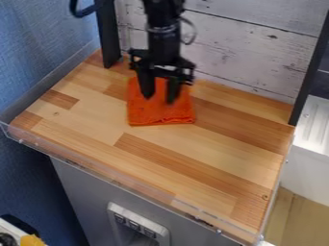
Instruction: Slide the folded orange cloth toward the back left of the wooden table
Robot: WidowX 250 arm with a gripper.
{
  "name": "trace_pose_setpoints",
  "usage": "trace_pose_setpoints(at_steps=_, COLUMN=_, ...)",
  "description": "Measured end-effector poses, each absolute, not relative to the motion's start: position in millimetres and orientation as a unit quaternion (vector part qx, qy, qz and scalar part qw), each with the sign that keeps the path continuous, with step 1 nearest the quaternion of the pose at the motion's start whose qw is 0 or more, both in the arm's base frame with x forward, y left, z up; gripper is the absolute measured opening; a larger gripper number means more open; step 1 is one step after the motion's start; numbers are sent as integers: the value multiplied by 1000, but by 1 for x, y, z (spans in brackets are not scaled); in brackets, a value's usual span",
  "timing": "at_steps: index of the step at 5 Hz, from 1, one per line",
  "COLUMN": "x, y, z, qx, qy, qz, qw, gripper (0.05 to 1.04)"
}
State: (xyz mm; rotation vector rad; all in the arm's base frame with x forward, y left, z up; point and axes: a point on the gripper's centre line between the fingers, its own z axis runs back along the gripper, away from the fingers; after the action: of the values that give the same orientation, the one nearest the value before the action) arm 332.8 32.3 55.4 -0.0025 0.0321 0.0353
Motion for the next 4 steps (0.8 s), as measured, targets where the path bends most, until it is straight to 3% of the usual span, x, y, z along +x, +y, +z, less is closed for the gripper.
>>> trace_pose_setpoints(at_steps=1, x=321, y=8, z=75, qx=2, qy=2, qz=19, qw=1000, gripper=999)
trace_pose_setpoints(at_steps=4, x=286, y=-56, z=115, qx=5, qy=-18, qz=14, qw=1000, gripper=1001)
